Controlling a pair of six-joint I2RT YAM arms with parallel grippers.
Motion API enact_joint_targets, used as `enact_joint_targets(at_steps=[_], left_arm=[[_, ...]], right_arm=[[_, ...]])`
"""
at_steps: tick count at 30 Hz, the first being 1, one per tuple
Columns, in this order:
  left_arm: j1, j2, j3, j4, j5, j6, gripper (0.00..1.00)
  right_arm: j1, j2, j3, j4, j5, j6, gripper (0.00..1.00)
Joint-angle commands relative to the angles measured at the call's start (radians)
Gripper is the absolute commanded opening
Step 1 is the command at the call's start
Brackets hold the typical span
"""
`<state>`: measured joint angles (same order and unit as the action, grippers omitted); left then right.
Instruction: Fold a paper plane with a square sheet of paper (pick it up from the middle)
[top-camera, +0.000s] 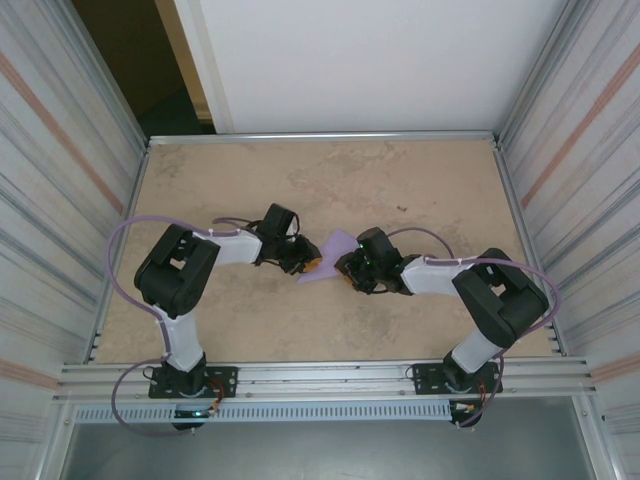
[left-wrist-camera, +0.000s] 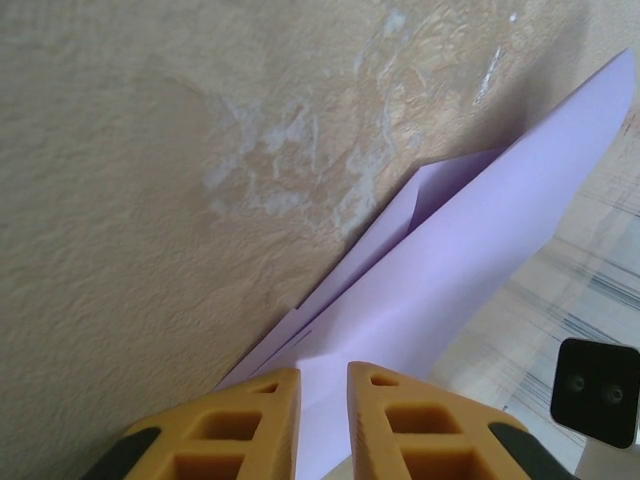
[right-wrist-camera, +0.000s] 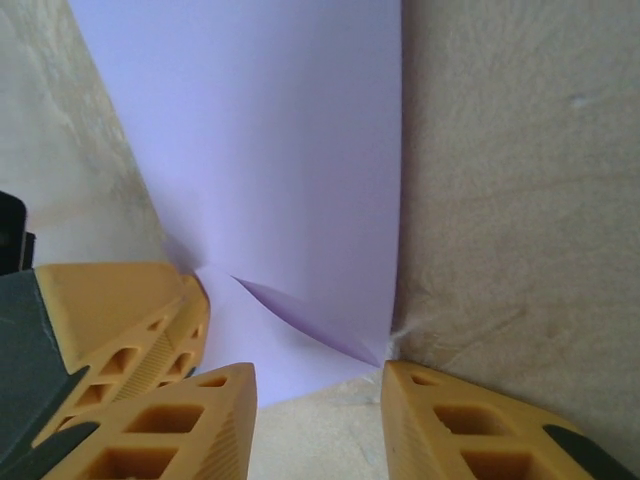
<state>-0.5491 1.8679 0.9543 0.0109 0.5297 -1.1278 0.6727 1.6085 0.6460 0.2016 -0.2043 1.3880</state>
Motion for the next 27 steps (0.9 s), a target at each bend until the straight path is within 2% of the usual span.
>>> enact_joint_targets(at_steps=[1, 17, 27], left_arm=[[0.004, 0.019, -0.045, -0.07, -0.003, -0.019, 0.2], [0.012, 0.013, -0.051, -0.036, 0.023, -0.028, 0.22], [0.025, -0.047, -0.04, -0.014, 0.035, 0.041, 0.33]], right_arm=[[-0.008, 0.016, 0.01, 0.06, 0.031, 0.012, 0.35], [-0.007, -0.015, -0.052, 0.191, 0.053, 0.002, 0.25], [0.001, 0.001, -0.046, 0.206, 0.064, -0.018, 0.08]])
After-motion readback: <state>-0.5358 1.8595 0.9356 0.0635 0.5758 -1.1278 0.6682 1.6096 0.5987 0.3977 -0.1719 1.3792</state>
